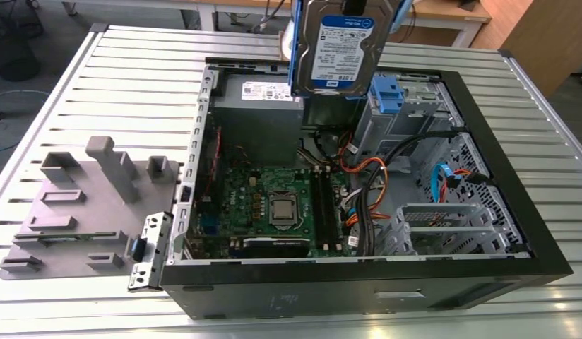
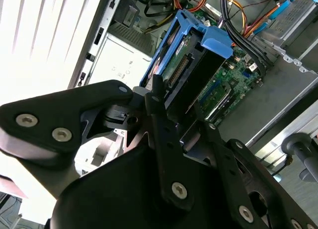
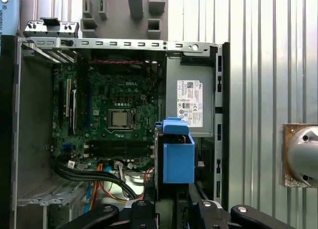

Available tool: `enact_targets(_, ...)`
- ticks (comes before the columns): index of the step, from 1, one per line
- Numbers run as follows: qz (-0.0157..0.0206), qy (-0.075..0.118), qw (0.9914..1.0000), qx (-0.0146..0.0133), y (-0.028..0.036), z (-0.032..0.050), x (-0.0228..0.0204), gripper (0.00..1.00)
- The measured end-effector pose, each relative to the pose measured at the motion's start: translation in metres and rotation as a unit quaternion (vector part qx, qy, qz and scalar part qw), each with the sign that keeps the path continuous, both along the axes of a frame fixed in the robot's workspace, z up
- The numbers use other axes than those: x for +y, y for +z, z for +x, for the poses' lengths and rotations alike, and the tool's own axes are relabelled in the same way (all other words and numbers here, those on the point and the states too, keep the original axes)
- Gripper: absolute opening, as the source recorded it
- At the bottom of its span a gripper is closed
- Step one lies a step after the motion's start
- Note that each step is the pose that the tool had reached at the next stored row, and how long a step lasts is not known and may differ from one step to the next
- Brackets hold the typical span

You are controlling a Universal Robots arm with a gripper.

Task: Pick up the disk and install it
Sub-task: 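Pick up the disk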

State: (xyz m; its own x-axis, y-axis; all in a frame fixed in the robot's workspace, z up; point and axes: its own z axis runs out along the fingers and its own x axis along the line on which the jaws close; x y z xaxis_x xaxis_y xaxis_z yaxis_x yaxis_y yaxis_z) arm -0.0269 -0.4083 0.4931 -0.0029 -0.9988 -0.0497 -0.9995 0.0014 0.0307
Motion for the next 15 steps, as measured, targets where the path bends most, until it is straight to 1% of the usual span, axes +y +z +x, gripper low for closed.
enact_targets(3,0.0000,0.000,1.00000,0.0000,0.0000,0.0000,-0.0002,0.35)
enact_targets(8,-0.0001,0.000,1.00000,0.0000,0.0000,0.0000,-0.0022,0.35)
enact_targets(10,-0.0001,0.000,1.00000,0.0000,-0.0001,0.0000,-0.0038,0.35)
enact_targets(15,-0.0001,0.000,1.00000,0.0000,-0.0002,0.0000,-0.0105,0.35)
